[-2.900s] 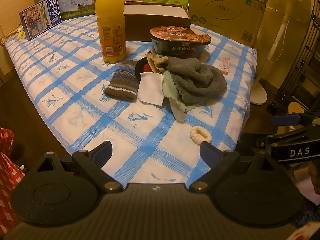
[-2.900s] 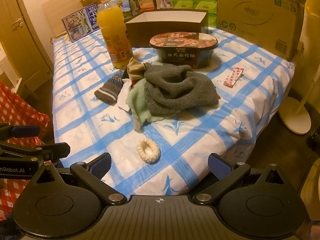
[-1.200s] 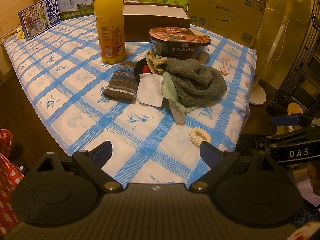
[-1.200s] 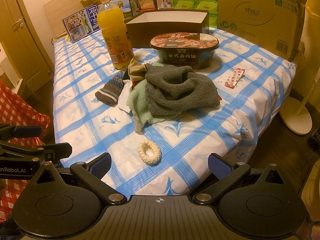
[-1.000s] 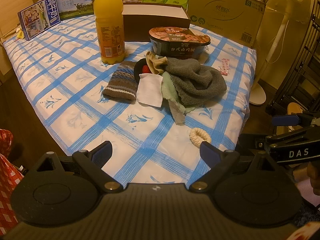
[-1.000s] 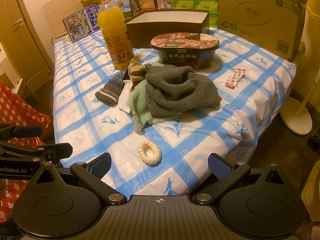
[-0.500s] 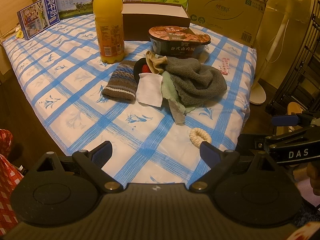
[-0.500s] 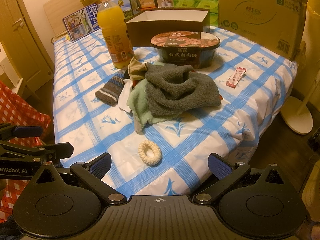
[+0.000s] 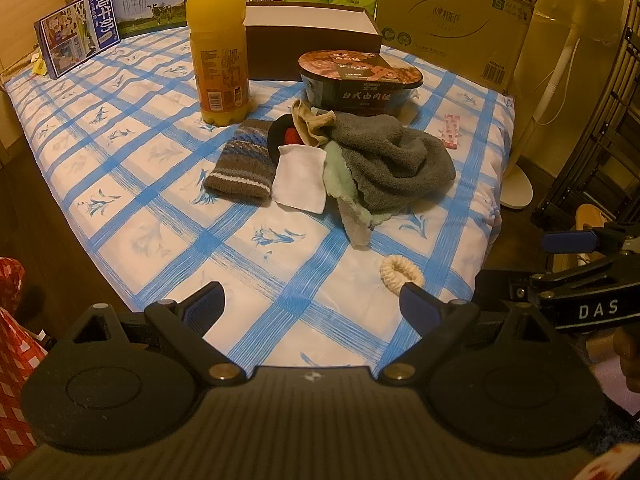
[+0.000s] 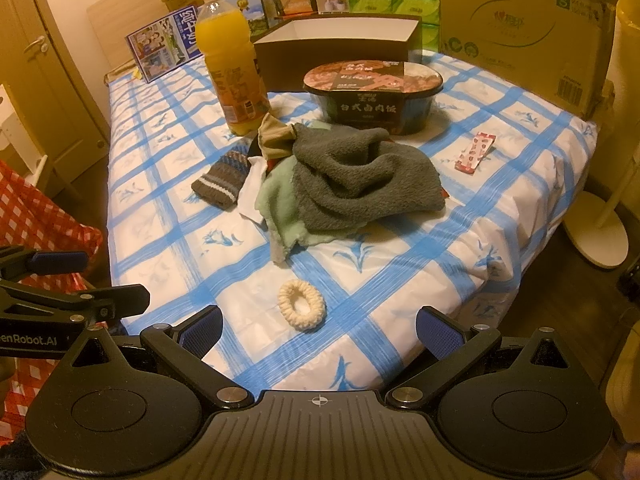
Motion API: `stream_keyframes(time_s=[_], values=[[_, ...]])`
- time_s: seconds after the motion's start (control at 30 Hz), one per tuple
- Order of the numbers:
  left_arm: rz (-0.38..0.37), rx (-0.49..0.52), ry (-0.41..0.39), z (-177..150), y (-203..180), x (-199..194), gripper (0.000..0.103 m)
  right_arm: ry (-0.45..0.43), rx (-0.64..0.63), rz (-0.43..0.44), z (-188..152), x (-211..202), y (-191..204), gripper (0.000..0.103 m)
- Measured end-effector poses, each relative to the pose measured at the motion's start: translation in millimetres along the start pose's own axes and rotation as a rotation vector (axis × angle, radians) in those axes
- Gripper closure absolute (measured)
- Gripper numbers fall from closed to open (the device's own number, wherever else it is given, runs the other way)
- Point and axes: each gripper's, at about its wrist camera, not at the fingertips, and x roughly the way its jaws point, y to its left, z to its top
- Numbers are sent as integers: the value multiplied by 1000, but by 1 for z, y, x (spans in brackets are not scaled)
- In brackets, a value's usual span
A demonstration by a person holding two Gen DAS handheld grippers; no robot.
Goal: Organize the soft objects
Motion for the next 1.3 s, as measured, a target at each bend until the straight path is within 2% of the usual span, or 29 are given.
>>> stream_keyframes(time_s=[0.47, 0.73, 1.07, 1.3], values=[[3, 1, 0, -1, 4, 11, 10, -18, -1, 25, 2, 2, -2, 0], [20, 3, 1, 7, 11, 16, 10, -83, -4, 79, 10, 8, -8, 1], [39, 3, 10, 16, 15, 30, 10, -70, -57, 124, 7, 32, -13, 25], [58, 8, 19, 19, 19, 47, 13, -34, -86, 140, 4, 55, -14, 32]])
